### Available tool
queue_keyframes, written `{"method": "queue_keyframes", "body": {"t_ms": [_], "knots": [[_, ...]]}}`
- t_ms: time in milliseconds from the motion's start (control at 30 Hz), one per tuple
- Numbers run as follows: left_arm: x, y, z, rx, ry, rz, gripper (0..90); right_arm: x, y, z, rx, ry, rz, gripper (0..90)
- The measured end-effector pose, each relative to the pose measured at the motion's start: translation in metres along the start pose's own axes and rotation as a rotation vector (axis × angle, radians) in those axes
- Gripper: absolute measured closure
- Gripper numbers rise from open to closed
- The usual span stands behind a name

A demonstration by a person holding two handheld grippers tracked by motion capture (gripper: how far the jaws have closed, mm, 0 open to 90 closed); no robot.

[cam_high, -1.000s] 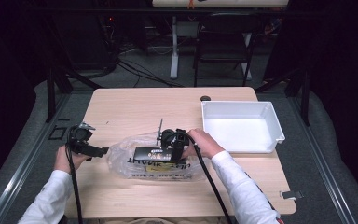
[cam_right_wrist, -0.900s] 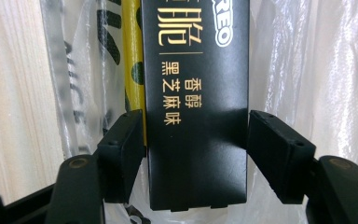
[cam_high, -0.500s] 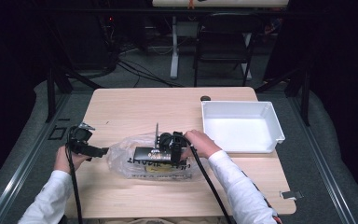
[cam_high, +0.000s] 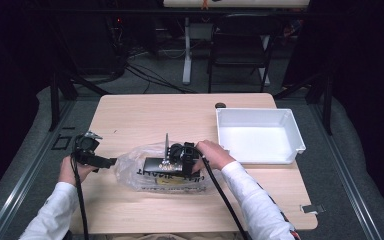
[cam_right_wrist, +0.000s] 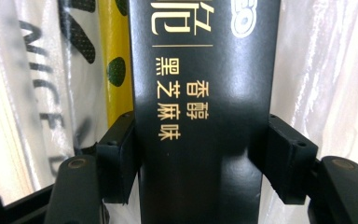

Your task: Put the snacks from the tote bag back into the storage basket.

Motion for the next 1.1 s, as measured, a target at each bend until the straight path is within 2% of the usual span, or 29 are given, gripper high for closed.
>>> {"method": "queue_keyframes", "body": {"t_ms": [133,300,433,500,833,1100], "knots": [[0.001,0.000,0.000,-0.005,0.003,0.001,0.2,0.000,0.000,0.000,-0.002,0.013,0.004,37.3],[0.001,-0.002,-0.001,0.009,0.010,0.001,0.1,0.002,-0.002,-0.001,0.000,0.035,0.019,37.6],[0.003,-0.003,-0.001,0.025,0.025,-0.008,0.1,0.011,-0.003,-0.002,-0.011,0.058,0.015,37.5],[0.005,-0.003,-0.001,0.023,0.028,-0.007,0.2,0.016,-0.003,-0.003,-0.001,0.057,-0.002,37.5],[0.009,-0.005,-0.002,0.033,0.043,-0.005,0.2,0.046,-0.005,-0.011,-0.021,0.105,-0.018,37.5],[0.005,-0.007,-0.002,0.035,0.033,-0.002,0.2,0.060,-0.006,-0.015,-0.016,0.136,-0.006,37.6]]}}
Point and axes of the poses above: each handheld gripper's, and its own axes: x roughly backward along the jaws, z roughly out of its top, y roughly to its right, the point moved 2 cm from there along -x, roughly forward along the jaws, and after that the axes turned 3 degrees about z, right-handed, at the moved point
